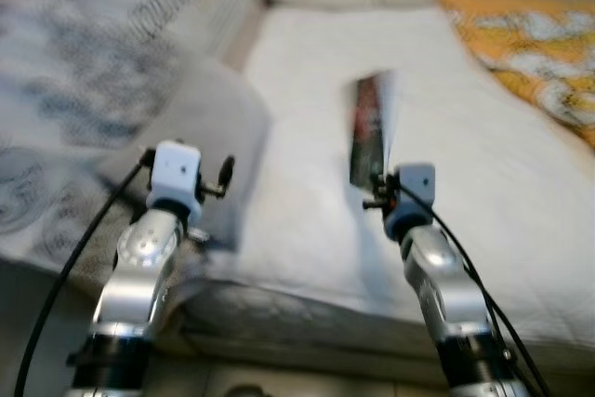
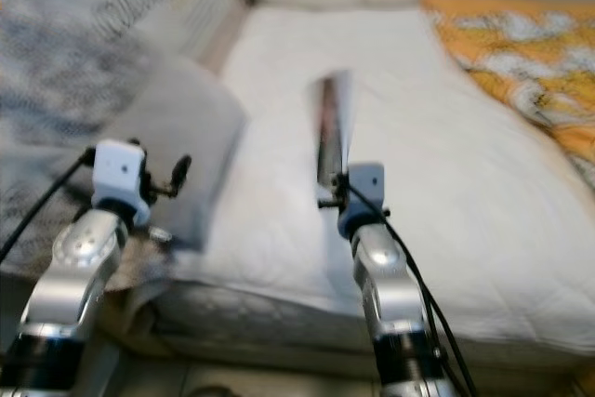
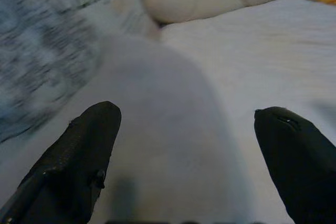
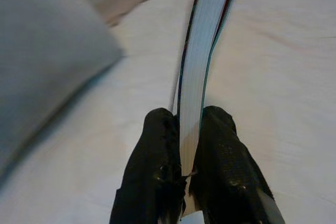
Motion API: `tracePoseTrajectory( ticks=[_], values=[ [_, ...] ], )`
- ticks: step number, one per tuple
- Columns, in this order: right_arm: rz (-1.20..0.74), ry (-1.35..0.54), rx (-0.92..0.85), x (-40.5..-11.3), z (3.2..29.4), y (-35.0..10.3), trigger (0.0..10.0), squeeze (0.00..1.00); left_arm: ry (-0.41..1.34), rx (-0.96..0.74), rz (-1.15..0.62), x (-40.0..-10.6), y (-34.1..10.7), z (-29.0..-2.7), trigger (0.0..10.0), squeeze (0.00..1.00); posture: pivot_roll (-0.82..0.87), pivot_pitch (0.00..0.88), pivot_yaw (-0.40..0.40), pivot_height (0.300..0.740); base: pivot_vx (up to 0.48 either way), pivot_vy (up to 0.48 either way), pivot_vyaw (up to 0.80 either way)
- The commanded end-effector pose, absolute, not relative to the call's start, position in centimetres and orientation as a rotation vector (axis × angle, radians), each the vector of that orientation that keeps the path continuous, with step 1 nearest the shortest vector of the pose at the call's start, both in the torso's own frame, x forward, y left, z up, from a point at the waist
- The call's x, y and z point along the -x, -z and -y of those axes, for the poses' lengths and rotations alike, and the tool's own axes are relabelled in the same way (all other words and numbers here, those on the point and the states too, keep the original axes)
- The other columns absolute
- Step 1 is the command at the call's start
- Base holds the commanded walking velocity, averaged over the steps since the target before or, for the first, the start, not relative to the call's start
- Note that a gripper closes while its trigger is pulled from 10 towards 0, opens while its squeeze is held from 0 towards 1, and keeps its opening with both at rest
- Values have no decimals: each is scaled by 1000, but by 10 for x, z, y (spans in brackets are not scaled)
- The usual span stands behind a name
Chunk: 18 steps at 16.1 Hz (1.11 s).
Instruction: Clean up the room
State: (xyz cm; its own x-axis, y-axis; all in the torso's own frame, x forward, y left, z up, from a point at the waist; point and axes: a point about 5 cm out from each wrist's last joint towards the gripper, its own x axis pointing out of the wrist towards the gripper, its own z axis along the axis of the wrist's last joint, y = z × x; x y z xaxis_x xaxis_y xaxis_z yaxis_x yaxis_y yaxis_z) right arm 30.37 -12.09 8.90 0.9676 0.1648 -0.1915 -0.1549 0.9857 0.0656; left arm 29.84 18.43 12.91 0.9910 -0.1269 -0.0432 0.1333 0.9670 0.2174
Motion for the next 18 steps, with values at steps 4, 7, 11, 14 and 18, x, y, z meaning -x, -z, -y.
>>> tracePoseTrajectory(
  ticks=[4,7,11,14,18],
  values=[
    [-192,-254,-57,-306,110,-96,10000,0,149,-234,-44,-300,-128,-186,10000,165,103,0,10,740,339,0,0],
    [-207,-312,-103,-309,103,-99,10000,0,159,-237,-46,-299,-127,-186,10000,165,102,0,10,740,326,0,0],
    [-230,-348,-162,-322,98,-106,10000,0,169,-239,-52,-298,-126,-187,10000,176,99,0,10,740,322,0,0],
    [-310,-421,-277,-330,88,-105,10000,0,220,-271,-79,-295,-124,-186,10000,157,107,0,5,740,267,0,0],
    [-446,-583,-509,-333,79,-96,10000,0,505,-280,-162,-277,-117,-176,10000,141,132,0,-9,740,0,0,0]
  ],
)
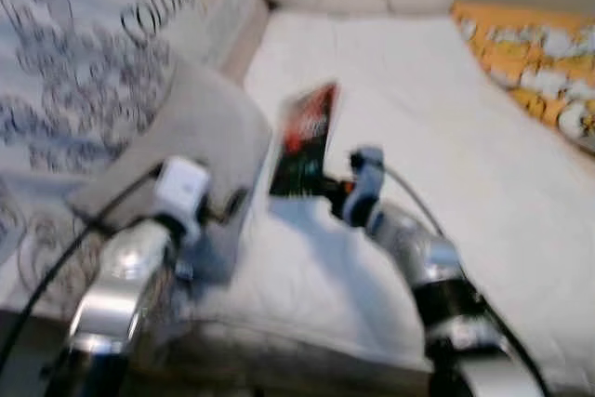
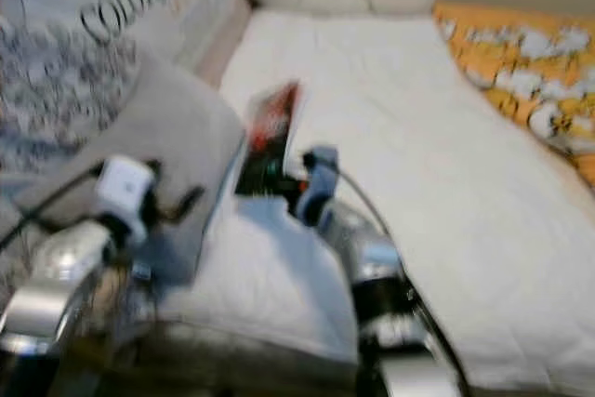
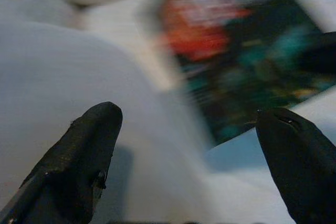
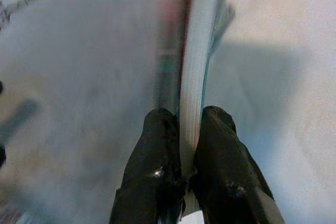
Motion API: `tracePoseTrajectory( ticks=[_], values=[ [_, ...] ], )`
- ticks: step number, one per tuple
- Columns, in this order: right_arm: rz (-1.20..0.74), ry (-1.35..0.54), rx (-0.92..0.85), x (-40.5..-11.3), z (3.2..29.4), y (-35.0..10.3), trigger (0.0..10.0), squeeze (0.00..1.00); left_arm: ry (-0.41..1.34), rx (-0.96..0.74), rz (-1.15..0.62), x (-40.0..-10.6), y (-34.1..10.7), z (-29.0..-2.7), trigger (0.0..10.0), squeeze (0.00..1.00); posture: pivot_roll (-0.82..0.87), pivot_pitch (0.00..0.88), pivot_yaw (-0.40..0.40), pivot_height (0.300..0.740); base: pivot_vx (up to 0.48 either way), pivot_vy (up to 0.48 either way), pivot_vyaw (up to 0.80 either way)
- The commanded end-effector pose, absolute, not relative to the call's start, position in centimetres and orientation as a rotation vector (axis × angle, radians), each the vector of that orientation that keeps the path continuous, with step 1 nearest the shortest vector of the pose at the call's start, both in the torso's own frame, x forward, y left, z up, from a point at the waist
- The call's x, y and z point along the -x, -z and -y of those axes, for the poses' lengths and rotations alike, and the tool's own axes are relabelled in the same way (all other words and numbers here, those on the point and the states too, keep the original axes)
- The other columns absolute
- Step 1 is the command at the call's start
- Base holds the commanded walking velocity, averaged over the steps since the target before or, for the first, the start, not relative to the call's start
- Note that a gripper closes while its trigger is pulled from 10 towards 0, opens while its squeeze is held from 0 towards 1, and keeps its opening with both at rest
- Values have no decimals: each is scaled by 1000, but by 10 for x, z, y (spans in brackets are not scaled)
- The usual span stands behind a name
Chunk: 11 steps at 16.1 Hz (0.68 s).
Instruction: Clean up the room
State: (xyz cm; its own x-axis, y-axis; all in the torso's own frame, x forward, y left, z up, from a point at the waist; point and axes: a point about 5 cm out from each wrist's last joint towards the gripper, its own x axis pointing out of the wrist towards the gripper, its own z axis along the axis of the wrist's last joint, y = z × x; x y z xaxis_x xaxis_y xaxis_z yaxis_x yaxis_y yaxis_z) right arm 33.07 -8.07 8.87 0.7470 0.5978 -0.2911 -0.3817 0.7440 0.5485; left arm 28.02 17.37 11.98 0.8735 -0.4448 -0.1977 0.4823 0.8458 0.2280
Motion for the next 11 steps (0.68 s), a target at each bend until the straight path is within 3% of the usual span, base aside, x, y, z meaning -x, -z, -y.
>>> tracePoseTrajectory(
  ticks=[1,6,11],
  values=[
    [-481,-604,-528,-333,79,-92,10000,0,538,-290,-174,-275,-116,-175,10000,137,135,0,-10,740,0,0,0],
    [-652,-606,-668,-338,86,-70,10000,0,730,-316,-263,-262,-116,-176,10000,141,171,0,-6,740,0,0,0],
    [-800,-407,-564,-323,100,-30,10000,0,850,-345,-373,-242,-109,-178,10000,141,233,0,-12,740,0,0,0]
  ],
)
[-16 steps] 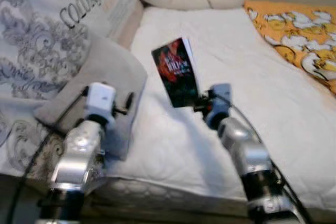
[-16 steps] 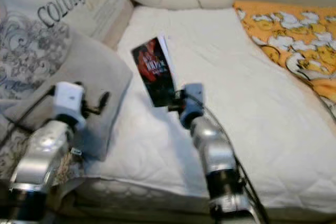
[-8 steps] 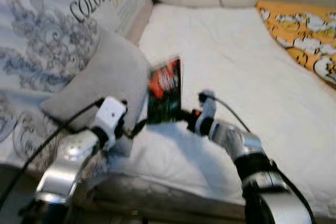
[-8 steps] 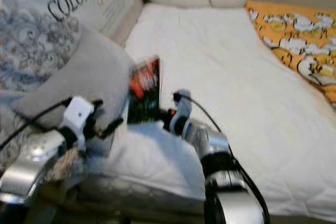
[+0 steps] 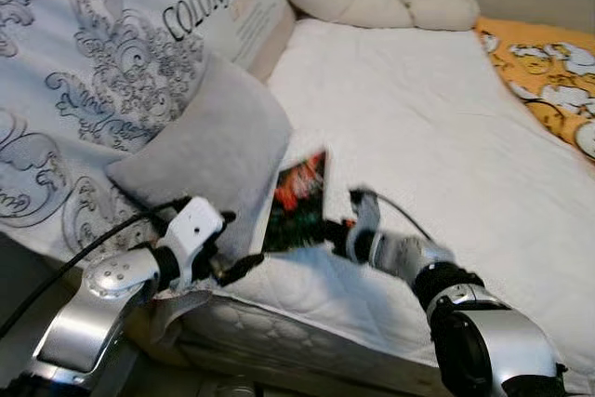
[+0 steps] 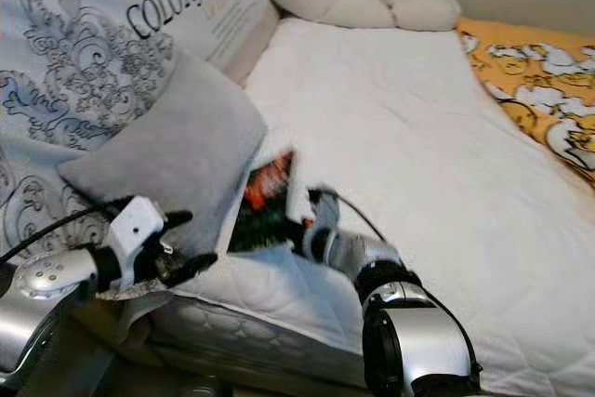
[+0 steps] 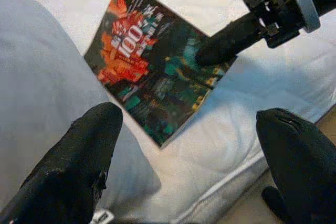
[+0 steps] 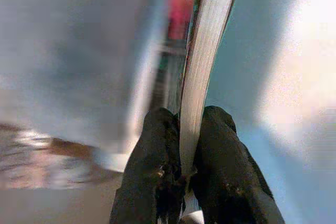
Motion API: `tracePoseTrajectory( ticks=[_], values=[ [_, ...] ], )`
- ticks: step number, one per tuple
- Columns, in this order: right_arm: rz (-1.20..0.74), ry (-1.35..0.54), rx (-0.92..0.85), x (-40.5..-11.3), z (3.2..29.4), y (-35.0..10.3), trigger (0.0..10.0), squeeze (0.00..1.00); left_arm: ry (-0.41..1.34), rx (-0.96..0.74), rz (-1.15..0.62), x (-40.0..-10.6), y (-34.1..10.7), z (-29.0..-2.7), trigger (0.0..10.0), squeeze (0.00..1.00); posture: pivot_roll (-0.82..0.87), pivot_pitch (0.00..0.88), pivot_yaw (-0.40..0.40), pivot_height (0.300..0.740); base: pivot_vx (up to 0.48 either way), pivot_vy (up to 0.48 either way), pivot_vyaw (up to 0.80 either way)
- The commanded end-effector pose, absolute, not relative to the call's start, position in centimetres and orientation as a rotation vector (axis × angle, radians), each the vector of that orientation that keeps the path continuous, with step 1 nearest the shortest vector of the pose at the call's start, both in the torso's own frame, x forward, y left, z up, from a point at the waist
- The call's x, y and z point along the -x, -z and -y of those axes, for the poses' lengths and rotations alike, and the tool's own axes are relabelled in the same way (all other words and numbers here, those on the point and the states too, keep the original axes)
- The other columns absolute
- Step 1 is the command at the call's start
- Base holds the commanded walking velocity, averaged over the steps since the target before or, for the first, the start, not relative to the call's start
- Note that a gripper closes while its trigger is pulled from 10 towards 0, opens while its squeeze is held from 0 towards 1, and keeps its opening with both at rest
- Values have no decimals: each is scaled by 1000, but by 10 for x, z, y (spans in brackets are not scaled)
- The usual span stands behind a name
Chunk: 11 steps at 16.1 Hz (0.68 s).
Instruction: Clean up the room
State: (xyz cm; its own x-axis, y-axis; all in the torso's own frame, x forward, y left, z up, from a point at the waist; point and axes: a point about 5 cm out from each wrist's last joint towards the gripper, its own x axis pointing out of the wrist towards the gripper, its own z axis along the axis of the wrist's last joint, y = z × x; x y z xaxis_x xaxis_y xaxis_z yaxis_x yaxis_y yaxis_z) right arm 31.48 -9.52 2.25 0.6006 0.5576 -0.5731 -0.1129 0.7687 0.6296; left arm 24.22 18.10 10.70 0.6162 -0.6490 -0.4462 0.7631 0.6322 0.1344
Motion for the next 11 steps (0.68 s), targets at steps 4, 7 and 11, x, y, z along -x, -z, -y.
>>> tracePoseTrajectory(
  ticks=[4,7,11],
  values=[
    [-870,-186,-502,-310,126,-8,10000,1000,853,-344,-392,-236,-109,-177,10000,145,258,0,-16,740,0,0,0],
    [-899,-57,-532,-294,158,8,10000,1000,867,-327,-402,-238,-104,-171,10000,141,238,0,-14,740,0,0,0],
    [-922,-155,-602,-278,175,16,10000,1000,870,-302,-411,-239,-95,-166,10000,141,170,0,4,740,0,0,0]
  ],
)
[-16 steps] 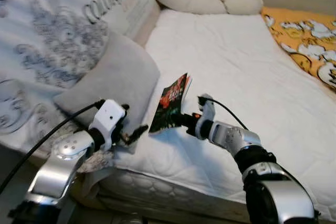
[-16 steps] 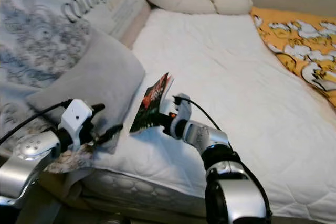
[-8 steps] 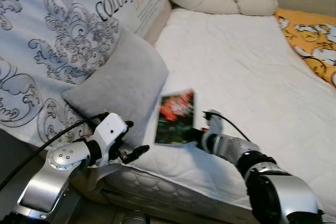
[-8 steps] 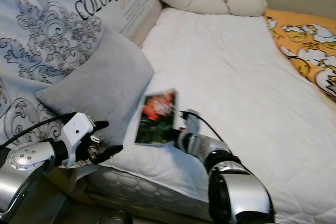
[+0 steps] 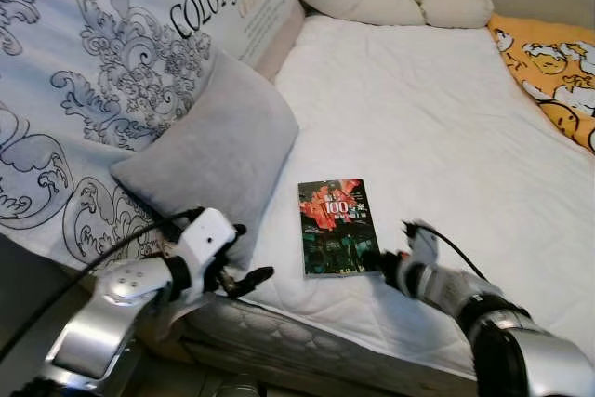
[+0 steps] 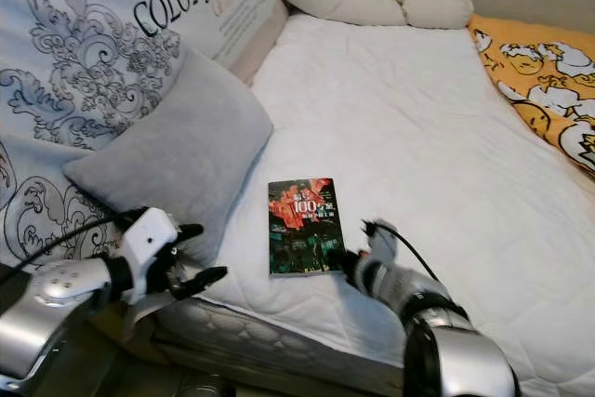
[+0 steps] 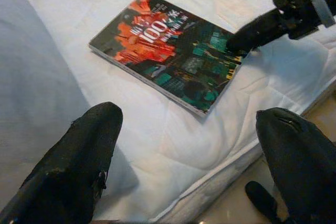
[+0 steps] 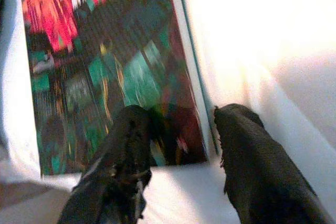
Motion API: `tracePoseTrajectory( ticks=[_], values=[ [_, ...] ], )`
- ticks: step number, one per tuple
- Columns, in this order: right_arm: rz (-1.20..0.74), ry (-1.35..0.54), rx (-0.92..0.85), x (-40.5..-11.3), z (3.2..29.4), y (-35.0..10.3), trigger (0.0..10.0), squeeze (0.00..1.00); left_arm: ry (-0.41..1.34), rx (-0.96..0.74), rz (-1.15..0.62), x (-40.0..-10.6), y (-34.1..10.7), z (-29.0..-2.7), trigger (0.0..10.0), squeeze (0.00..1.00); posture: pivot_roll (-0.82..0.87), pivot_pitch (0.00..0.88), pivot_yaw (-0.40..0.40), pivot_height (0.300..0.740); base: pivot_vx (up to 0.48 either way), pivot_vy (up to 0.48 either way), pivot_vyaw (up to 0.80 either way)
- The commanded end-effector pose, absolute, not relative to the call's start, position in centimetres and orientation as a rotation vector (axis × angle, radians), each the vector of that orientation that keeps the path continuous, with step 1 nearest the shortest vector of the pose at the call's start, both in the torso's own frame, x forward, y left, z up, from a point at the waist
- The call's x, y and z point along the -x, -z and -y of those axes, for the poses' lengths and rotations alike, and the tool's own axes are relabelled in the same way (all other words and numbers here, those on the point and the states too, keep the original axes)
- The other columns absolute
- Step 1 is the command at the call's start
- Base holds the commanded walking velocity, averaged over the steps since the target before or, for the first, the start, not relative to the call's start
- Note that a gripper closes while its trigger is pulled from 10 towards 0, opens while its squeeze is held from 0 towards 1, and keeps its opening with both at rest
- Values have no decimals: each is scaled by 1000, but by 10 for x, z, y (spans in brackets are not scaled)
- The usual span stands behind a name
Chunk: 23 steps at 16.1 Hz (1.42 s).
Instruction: Clean up the room
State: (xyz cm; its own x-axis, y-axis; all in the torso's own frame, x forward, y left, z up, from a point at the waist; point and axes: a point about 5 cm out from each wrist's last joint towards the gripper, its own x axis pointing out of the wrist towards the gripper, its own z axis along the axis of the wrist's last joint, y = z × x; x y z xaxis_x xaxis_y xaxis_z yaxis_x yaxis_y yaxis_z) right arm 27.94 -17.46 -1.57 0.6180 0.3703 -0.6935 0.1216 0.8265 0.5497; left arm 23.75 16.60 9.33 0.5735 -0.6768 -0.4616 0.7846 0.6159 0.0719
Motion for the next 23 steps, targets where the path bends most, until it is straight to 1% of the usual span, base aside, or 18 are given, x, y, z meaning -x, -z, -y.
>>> tracePoseTrajectory(
  ticks=[1,3,5,6,7,9,10,11,13,14,15,18,20,22,23],
  values=[
    [-920,-160,-601,-277,177,17,10000,1000,864,-296,-408,-240,-94,-166,10000,141,170,0,4,740,0,0,0],
    [-847,-198,-614,-272,189,17,10000,1000,765,-262,-361,-250,-90,-166,10000,149,107,0,25,740,0,0,0],
    [-826,-273,-563,-268,184,18,10000,1000,753,-257,-356,-253,-88,-163,10000,149,103,0,21,740,0,0,0],
    [-797,-302,-498,-268,181,17,10000,1000,766,-260,-356,-253,-88,-161,10000,145,102,0,18,740,0,0,0],
    [-782,-286,-482,-269,181,16,10000,1000,768,-260,-356,-253,-87,-160,10000,141,102,0,18,740,0,0,0],
    [-735,-162,-401,-279,183,12,10000,1000,797,-273,-366,-249,-85,-159,10000,141,112,0,8,740,0,0,0],
    [-714,-131,-398,-283,181,9,10000,882,808,-274,-374,-248,-84,-160,10000,145,114,0,6,740,0,0,0],
    [-668,-72,-388,-291,179,3,10000,0,845,-281,-400,-244,-83,-161,10000,141,117,0,5,740,0,0,0],
    [-651,-74,-376,-295,174,-1,10000,0,885,-288,-427,-240,-83,-164,10000,145,132,0,-6,740,0,0,0],
    [-693,-142,-216,-293,161,3,10000,0,917,-293,-446,-237,-84,-166,10000,145,137,0,-6,740,0,0,0],
    [-759,-196,-145,-289,151,9,10000,0,924,-303,-453,-237,-84,-168,10000,145,140,0,-6,740,0,0,0],
    [-785,-262,-160,-289,136,10,10000,0,925,-310,-456,-237,-85,-169,10000,145,145,0,-4,740,0,0,0],
    [-759,-269,-211,-295,126,4,10000,0,925,-316,-459,-238,-86,-171,10000,141,152,0,0,740,0,0,0],
    [-732,-264,-252,-302,122,-3,10000,0,922,-322,-459,-239,-87,-172,10000,141,156,0,1,740,0,0,0],
    [-719,-288,-293,-304,118,-6,10000,0,918,-325,-459,-240,-87,-174,10000,141,155,0,2,740,0,0,0]
  ],
)
